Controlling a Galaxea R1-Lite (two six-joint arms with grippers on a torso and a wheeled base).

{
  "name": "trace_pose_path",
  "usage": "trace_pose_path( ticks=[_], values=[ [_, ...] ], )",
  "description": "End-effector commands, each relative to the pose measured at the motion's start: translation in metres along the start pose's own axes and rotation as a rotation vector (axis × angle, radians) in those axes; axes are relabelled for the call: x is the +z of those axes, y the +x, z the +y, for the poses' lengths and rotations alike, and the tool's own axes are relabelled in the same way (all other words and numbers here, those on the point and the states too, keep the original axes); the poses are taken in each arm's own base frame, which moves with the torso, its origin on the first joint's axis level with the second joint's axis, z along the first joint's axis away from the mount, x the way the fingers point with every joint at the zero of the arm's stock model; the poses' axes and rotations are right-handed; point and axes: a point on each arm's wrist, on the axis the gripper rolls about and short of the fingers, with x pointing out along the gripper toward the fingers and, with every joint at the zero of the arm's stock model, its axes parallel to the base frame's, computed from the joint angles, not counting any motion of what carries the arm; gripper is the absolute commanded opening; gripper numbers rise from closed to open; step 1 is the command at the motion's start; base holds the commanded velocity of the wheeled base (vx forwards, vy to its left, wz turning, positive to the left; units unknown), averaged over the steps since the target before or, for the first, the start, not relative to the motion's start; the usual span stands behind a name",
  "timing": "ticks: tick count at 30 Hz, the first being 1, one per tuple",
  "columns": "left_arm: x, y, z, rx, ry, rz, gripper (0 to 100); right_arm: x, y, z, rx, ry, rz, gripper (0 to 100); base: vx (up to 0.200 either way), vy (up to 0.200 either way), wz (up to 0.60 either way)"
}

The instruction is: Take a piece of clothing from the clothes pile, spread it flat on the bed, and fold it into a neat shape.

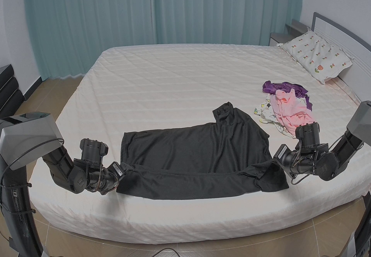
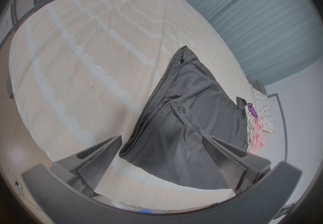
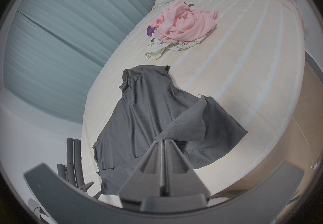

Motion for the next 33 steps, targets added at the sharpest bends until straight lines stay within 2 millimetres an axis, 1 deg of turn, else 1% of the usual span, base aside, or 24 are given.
trace_pose_path(
  ticks=[1,8,14,24,33],
  values=[
    [0.0,0.0,0.0,0.001,0.0,0.0,100,0.002,-0.011,0.005,0.002,-0.003,0.001,0,0.0,0.0,0.0],
    [0.0,0.0,0.0,0.002,-0.001,0.001,100,0.001,-0.02,0.004,-0.039,-0.018,0.039,0,0.0,0.0,0.0],
    [0.0,0.0,0.0,0.001,0.001,0.0,100,0.005,-0.034,0.01,0.005,-0.024,0.043,0,0.0,0.0,0.0],
    [0.0,0.0,0.0,0.001,0.001,0.0,100,0.003,-0.038,0.007,-0.033,-0.057,0.085,0,0.0,0.0,0.0],
    [0.0,0.0,0.0,0.001,0.001,0.0,100,0.007,-0.05,0.014,0.024,-0.057,0.086,0,0.0,0.0,0.0]
  ],
)
